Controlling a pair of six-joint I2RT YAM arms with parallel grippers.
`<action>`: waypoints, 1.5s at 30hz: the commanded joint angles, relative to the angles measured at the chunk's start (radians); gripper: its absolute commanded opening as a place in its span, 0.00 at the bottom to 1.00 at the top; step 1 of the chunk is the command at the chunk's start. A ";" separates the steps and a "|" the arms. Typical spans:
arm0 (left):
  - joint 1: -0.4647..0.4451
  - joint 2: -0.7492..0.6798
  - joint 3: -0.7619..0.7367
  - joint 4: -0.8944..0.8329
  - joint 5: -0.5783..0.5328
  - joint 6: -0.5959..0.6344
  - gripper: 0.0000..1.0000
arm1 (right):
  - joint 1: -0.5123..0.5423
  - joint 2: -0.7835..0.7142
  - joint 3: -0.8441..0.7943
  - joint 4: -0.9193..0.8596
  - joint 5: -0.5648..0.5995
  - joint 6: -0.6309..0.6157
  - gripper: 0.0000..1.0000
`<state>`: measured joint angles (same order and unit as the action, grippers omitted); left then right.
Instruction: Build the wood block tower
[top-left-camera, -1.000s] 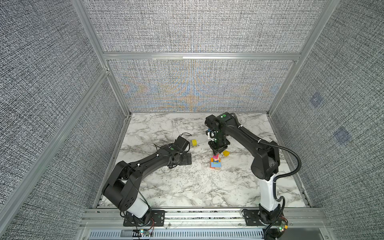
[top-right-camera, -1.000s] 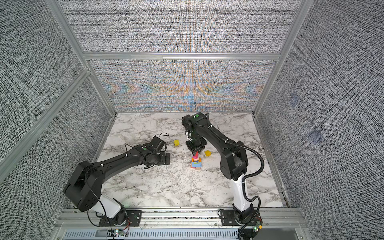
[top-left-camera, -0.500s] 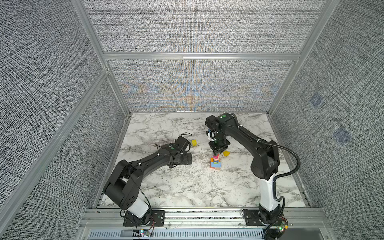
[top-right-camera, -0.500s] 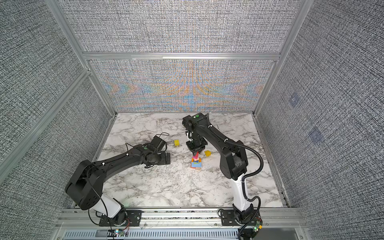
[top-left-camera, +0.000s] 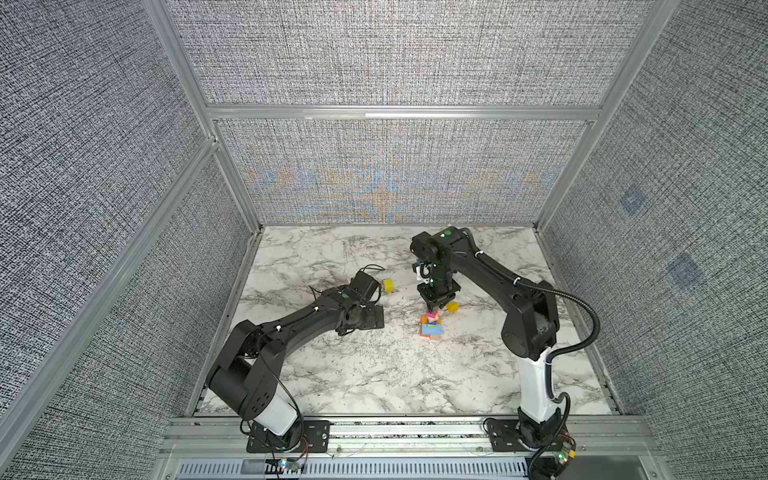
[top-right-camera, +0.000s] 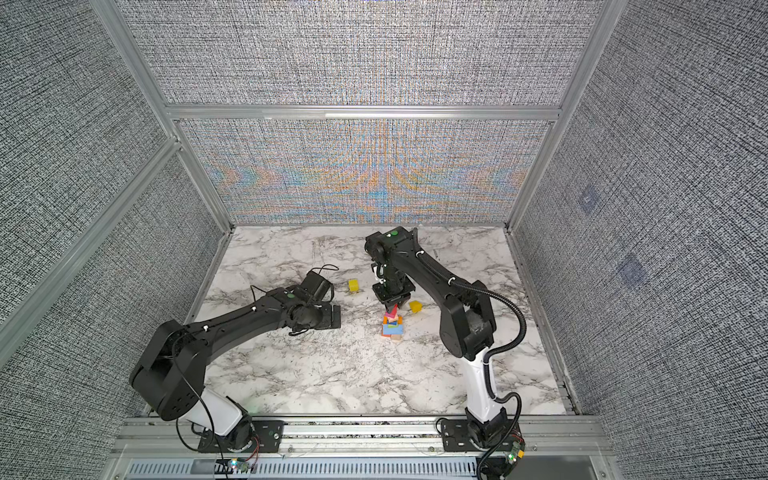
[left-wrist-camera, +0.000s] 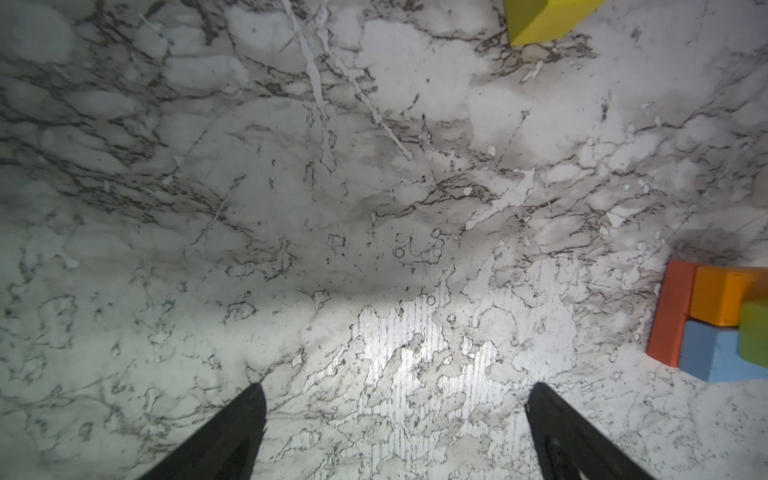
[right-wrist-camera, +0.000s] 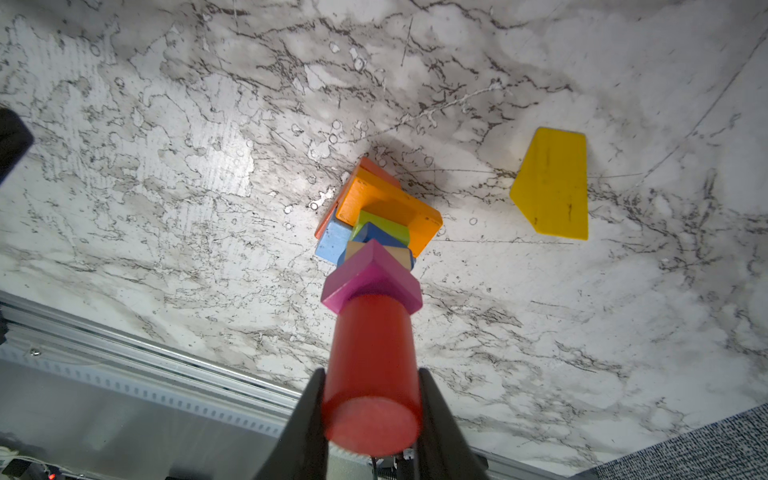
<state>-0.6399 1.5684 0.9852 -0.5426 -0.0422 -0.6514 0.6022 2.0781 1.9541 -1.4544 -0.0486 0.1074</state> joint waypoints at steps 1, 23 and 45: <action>0.002 -0.008 -0.002 -0.007 0.005 0.004 0.99 | 0.001 -0.010 -0.003 -0.005 0.005 -0.001 0.23; 0.002 -0.036 -0.023 -0.004 0.002 -0.005 0.99 | 0.001 -0.024 -0.021 0.002 -0.014 0.002 0.30; 0.002 -0.055 -0.033 -0.009 -0.003 -0.014 0.99 | 0.002 -0.033 -0.027 0.018 -0.008 0.006 0.46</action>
<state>-0.6399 1.5166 0.9512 -0.5484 -0.0425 -0.6594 0.6025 2.0548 1.9194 -1.4250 -0.0589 0.1116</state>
